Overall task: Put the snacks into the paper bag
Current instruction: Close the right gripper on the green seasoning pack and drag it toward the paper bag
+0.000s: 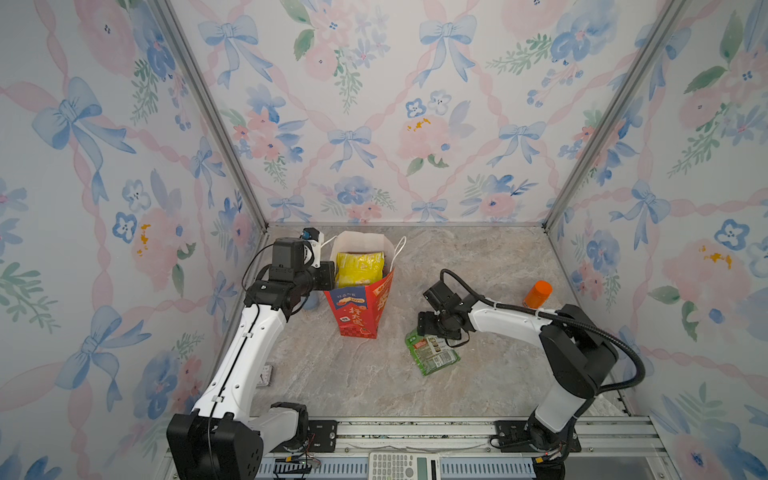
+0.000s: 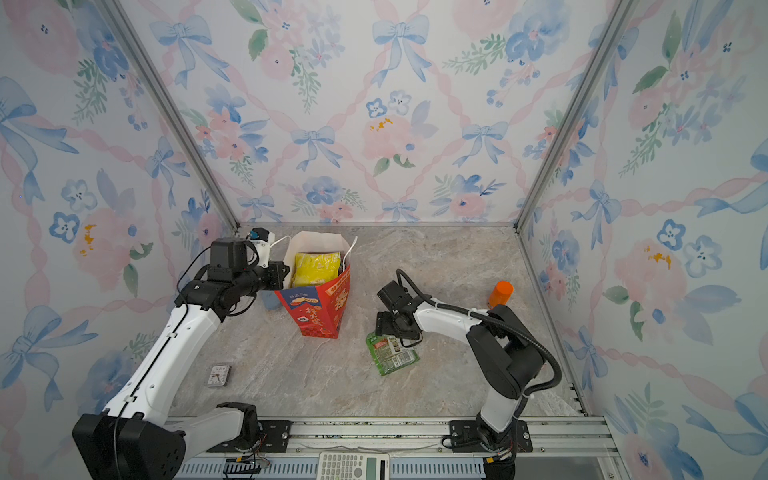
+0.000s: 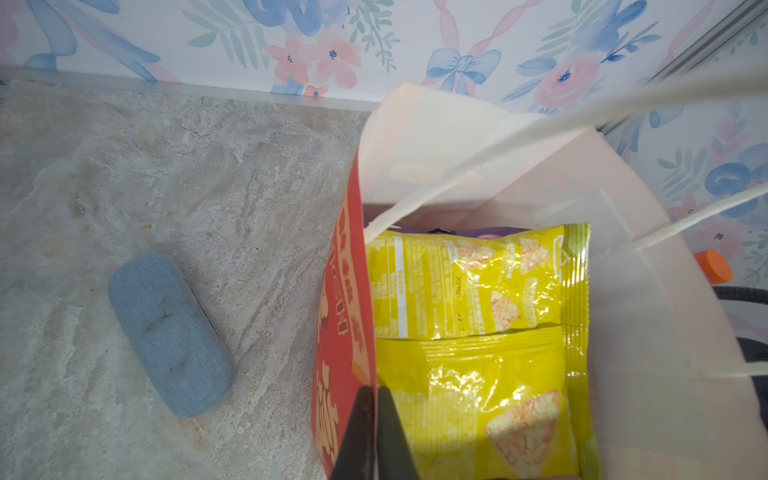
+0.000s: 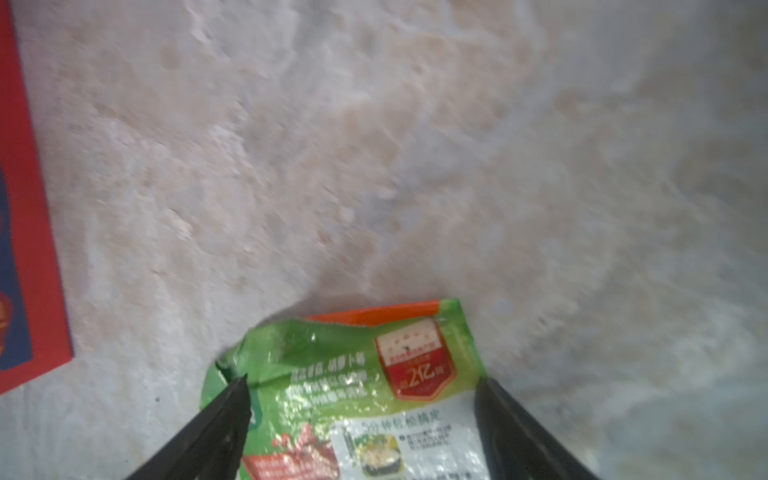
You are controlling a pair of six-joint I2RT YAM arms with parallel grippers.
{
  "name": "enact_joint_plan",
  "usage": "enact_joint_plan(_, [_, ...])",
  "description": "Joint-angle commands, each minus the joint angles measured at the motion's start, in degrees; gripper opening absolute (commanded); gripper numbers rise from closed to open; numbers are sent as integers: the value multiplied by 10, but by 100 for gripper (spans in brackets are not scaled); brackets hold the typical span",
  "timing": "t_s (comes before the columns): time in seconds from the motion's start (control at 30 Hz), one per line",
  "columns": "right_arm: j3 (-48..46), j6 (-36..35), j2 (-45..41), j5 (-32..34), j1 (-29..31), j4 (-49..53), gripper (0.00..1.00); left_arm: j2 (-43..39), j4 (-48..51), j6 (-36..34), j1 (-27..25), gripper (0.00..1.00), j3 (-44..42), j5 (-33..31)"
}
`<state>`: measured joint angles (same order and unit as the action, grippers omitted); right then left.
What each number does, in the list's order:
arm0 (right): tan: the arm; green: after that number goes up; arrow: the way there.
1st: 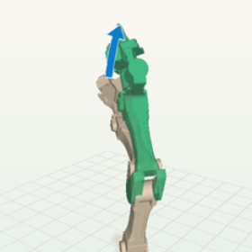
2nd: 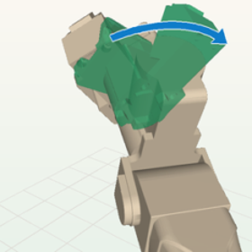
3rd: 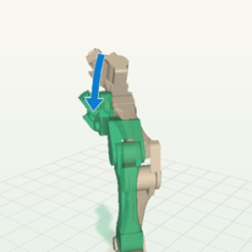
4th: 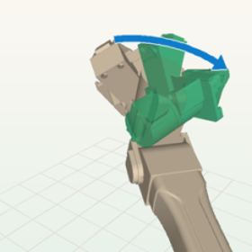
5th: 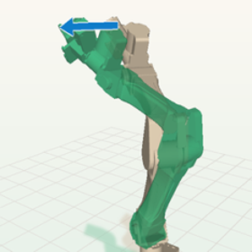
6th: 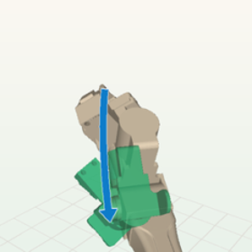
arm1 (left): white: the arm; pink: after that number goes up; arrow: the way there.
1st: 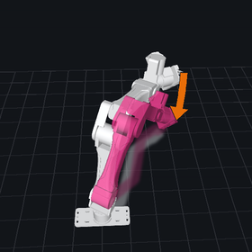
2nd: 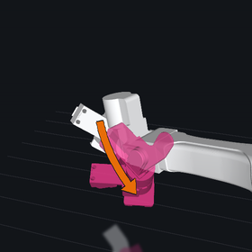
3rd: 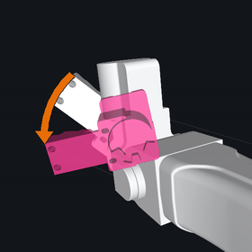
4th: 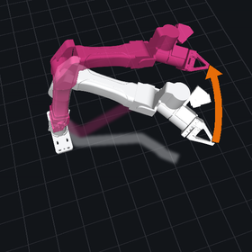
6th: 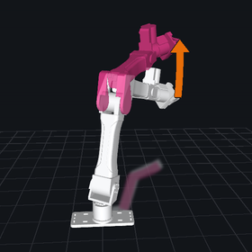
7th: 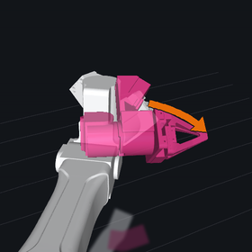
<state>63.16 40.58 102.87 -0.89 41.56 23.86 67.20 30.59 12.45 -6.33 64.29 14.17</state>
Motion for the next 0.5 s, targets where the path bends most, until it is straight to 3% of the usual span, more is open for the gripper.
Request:
enact_joint_plan(0.0, [72, -84, 50, -32, -6, 34, 85, -21, -18, -1, -3, 0, 4, 2])
enact_joint_plan(0.2, [97, -70, 9, -33, -21, 37, 83, -22, -19, 1, -2, 0, 4, 3])
enact_joint_plan(0.47, [-32, 9, -165, 1, -46, 49, 76, -21, -19, -3, -3, 0, 4, 5])
